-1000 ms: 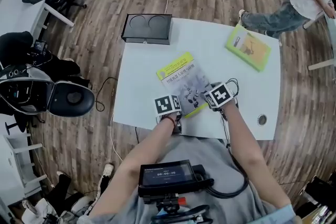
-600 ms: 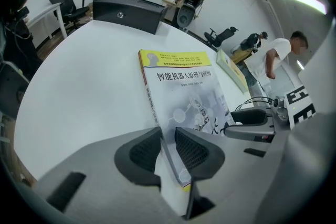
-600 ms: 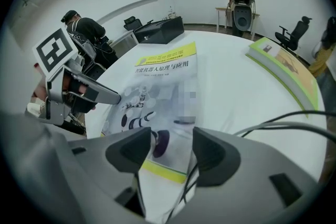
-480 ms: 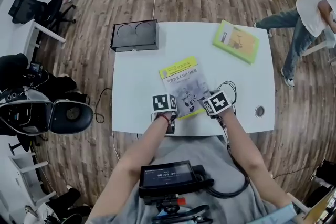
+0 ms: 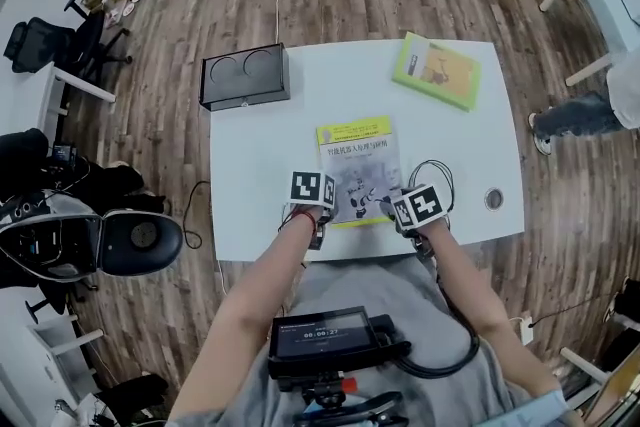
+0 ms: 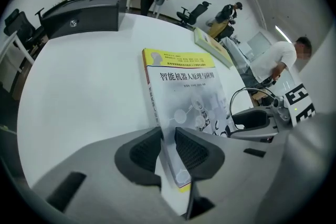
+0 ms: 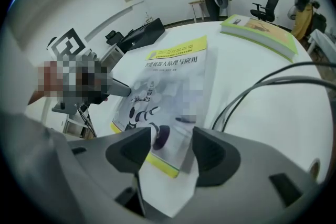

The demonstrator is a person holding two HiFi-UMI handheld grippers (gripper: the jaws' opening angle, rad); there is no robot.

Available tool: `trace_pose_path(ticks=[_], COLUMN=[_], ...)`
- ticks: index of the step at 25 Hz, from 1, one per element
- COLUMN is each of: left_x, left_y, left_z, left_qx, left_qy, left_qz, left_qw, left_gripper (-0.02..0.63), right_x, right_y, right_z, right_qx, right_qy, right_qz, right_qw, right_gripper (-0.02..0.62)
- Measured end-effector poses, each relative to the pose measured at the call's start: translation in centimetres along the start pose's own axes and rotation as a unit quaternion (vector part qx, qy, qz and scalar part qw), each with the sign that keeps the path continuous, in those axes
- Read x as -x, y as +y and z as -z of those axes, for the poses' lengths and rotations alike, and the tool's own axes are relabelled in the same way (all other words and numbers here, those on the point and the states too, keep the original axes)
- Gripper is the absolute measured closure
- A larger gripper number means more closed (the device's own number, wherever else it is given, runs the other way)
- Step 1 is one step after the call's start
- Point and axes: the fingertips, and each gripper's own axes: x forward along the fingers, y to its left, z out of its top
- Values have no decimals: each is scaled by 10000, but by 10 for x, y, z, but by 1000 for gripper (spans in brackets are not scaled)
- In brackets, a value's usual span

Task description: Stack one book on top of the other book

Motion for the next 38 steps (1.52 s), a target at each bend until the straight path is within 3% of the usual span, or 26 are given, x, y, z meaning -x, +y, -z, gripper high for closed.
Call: trace_pose_path(ticks=[5, 9, 16, 24, 27, 31, 34, 38], left_x=[-1, -2, -2, 3, 13, 51, 81, 101], left_y=[-2, -4, -4, 2, 10, 11, -13, -69], left_z=[-4, -4, -2, 3, 13, 8, -19, -67], left_qx=[-336, -454, -356, 51, 102, 97, -305, -1137], left_qy=[89, 158, 22, -193, -225, -804, -1287, -1705], left_qz=[40, -10, -128, 139, 54, 58, 272, 624], left_qw=[9994, 9988, 9993, 9997, 9997, 9967, 9908, 9768], left_gripper=[514, 514, 515, 515, 515, 514, 514, 515], right_x=[3, 2, -1, 14, 37, 90, 138, 182], right_y=[7, 8, 5, -1, -15, -29, -38, -56], right_z=[10, 17, 20, 22, 13, -22, -58, -91], right_qx=[-279, -178, 328, 589, 518, 25, -92, 481], right_qy=[15, 69, 457, 688, 375, -639, -1530, -2261], right_qz=[-141, -29, 189, -185, -207, -704, -973, -561], right_qw=[9995, 9998, 9982, 9957, 9977, 9955, 9834, 9713], right_gripper=[334, 334, 334, 336, 336, 336, 336, 336])
